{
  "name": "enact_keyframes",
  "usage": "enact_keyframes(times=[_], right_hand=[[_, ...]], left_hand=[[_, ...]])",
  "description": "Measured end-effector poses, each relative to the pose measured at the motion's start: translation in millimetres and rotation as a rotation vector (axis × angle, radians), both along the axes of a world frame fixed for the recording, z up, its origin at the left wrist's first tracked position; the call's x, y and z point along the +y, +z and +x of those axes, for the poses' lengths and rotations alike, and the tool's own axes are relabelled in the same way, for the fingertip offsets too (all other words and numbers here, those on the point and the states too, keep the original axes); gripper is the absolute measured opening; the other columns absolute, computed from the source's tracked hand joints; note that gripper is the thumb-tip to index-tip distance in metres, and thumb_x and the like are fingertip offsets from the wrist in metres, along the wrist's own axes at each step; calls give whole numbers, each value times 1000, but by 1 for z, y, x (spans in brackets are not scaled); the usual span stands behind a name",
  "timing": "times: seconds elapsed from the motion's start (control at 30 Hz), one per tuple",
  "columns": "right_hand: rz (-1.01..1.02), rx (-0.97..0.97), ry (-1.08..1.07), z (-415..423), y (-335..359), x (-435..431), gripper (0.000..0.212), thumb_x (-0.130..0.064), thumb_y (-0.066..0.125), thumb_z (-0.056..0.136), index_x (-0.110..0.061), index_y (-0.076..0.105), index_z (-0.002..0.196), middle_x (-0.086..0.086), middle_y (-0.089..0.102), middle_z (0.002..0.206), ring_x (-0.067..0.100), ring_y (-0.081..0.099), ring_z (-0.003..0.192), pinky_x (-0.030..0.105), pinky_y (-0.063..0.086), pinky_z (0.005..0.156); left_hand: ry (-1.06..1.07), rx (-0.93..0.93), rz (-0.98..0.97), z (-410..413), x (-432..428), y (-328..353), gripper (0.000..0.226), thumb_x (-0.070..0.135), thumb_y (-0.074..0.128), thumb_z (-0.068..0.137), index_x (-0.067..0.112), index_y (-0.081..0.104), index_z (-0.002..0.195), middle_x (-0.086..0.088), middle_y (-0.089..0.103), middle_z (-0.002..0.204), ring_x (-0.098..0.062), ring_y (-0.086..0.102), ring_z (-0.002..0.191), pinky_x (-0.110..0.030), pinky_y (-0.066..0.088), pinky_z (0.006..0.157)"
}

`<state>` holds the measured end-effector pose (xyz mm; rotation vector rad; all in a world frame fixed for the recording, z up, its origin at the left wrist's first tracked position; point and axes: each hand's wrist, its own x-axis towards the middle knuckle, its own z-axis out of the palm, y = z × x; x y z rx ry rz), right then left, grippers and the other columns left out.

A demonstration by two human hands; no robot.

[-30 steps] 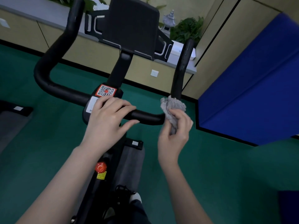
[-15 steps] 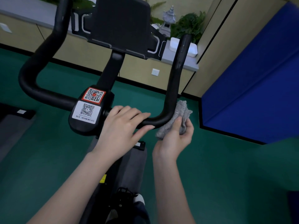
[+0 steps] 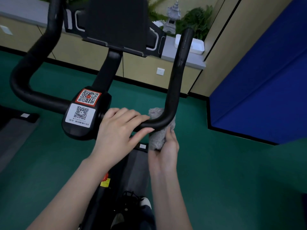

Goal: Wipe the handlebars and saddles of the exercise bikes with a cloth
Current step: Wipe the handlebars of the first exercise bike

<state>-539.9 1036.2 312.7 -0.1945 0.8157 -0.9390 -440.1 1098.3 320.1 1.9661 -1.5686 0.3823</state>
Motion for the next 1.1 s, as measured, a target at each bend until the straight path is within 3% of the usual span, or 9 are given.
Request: enact_keyframes(times=[0.23,0.37,0.53,0.63,0.73,0.8,0.87,0.97,1.1], right_hand=[[-48,12,46,-4,-4,-1,24,-4,44,98,-1,59,116,19,64,117,24,62,104,36,48,97],[-89,61,29,-6,-4,7,22,-10,49,97,-2,62,112,11,71,104,17,68,94,25,56,77],[-325,398,-141,-15,-5,7,17,-9,55,95,-7,62,110,8,69,103,20,65,96,32,51,87],[-727,724,-226,-19,10,-16,17,-4,56,92,-10,63,106,9,66,108,13,62,102,26,49,89],[-1290,948,22,-17,30,-37,23,3,58,87,-11,68,102,-19,57,103,2,57,94,9,43,78],[-1648,1068,289,-17,43,-52,28,8,57,83,-10,70,100,-32,52,92,14,54,96,9,41,80],[-1888,1157,553,-15,57,-71,30,10,56,82,-8,70,101,-28,50,88,22,51,96,13,39,83],[-2002,1318,760,-2,79,-98,29,8,55,84,-5,69,106,-3,63,93,26,48,97,27,40,85],[-2034,1372,1079,15,85,-102,27,2,52,88,-13,68,104,8,65,99,21,45,101,31,40,88]], left_hand=[[-2,-16,12,-1,0,1,37,47,50,93,18,71,104,6,66,89,-19,60,81,-30,33,80],[-3,-6,18,-2,1,3,38,47,50,93,18,70,105,5,66,90,-20,61,82,-32,35,82],[94,-14,4,-11,-4,3,38,51,57,88,18,73,99,8,69,92,-18,62,100,-45,20,108],[119,9,-10,-16,-8,3,34,50,60,87,20,75,96,9,70,86,-17,62,92,-47,22,109],[113,24,-33,-15,-9,3,31,48,61,87,21,75,92,10,70,81,-17,62,86,-45,26,107],[111,30,-48,-14,-9,3,30,48,61,86,22,75,91,9,70,80,-17,63,84,-44,27,106],[107,32,-62,-14,-9,2,31,48,62,86,21,75,89,8,70,79,-18,63,81,-42,29,104],[99,40,-73,-13,-9,2,34,50,59,87,21,75,88,7,69,77,-19,62,78,-38,32,98],[93,47,-70,-12,-8,1,36,52,56,87,21,74,88,7,68,77,-20,60,77,-36,35,87]])
